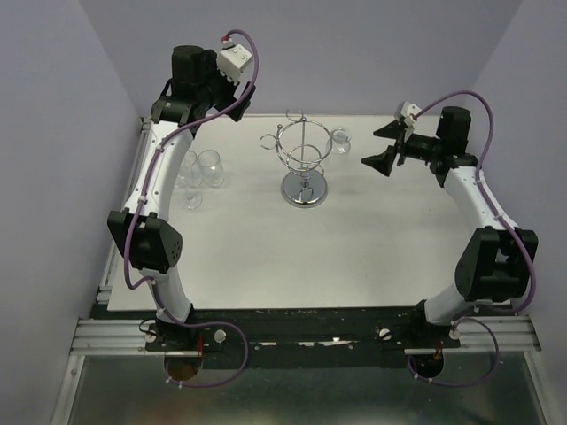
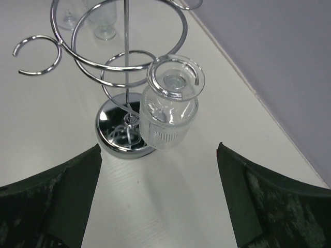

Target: Take the wine glass off the wine glass rack

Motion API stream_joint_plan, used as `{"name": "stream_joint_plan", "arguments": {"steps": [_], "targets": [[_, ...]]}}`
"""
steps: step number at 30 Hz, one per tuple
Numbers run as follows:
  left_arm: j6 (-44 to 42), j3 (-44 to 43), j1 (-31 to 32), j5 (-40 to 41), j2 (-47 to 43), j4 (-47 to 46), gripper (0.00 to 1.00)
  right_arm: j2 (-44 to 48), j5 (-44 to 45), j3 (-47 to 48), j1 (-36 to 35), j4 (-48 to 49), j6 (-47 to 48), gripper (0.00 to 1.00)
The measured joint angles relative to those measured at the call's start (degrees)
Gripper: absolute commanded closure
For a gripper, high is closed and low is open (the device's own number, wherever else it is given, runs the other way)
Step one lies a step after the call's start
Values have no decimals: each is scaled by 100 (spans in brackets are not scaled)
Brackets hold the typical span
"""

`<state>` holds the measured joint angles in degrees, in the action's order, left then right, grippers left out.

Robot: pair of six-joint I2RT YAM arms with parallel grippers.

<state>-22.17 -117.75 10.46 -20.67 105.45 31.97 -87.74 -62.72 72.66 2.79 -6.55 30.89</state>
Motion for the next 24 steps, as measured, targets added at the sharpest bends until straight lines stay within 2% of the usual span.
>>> {"name": "stream_joint_plan", "arguments": {"steps": [6, 12, 18, 24], "targets": [[-234, -52, -105, 157, 11, 256, 1, -822, -317, 179, 7, -92, 529, 1], [-610, -162, -114, 205, 111, 680, 1, -1792, -619, 1220, -13, -393, 879, 1], [-879, -389, -109, 310, 345, 1078, 1, -2844, -1296, 2802, -52, -1482, 1825, 0], [-1064, -599, -109, 365, 485, 1471, 1, -3792, -1674, 4197, -223, -3445, 3171, 0]]}}
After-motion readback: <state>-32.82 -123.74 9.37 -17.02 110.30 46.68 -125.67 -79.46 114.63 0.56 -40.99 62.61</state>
